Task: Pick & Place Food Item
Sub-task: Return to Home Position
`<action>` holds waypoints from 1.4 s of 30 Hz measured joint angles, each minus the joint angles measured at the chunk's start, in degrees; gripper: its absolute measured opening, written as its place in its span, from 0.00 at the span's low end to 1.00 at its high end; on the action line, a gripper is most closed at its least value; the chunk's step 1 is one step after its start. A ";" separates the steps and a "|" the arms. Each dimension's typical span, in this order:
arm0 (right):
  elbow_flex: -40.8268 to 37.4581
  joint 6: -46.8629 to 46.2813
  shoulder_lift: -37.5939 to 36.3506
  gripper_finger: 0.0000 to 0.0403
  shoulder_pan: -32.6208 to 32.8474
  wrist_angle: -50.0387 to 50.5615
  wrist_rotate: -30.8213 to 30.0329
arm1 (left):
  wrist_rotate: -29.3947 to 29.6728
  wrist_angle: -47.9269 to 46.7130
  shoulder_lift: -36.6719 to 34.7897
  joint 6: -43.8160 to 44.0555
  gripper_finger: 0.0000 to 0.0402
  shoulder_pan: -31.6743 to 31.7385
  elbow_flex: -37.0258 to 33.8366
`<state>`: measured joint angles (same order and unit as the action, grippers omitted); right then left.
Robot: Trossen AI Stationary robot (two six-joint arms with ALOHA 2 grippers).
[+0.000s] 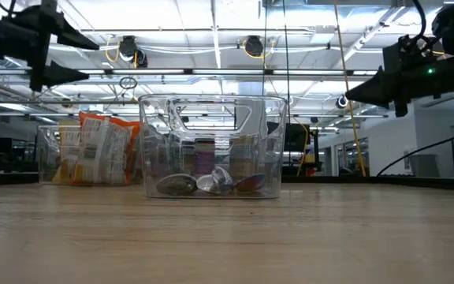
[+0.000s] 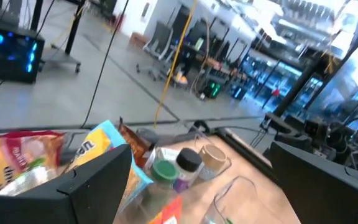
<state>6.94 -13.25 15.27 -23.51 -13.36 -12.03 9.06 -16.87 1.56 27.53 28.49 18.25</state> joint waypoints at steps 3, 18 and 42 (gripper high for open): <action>0.00 0.02 -0.02 0.04 0.00 -0.12 0.04 | -0.01 5.74 -0.85 -0.40 0.97 0.00 -4.28; 0.00 -0.80 0.00 0.04 0.00 0.33 0.08 | -2.01 18.30 -0.89 6.03 0.97 0.00 -15.20; 0.00 -0.86 0.00 0.04 -0.01 1.00 0.11 | -2.09 16.60 -0.87 -0.39 0.97 -0.01 -15.20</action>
<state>6.94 -14.11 15.27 -23.51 -12.36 -11.92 6.97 -0.27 0.69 27.14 28.48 3.05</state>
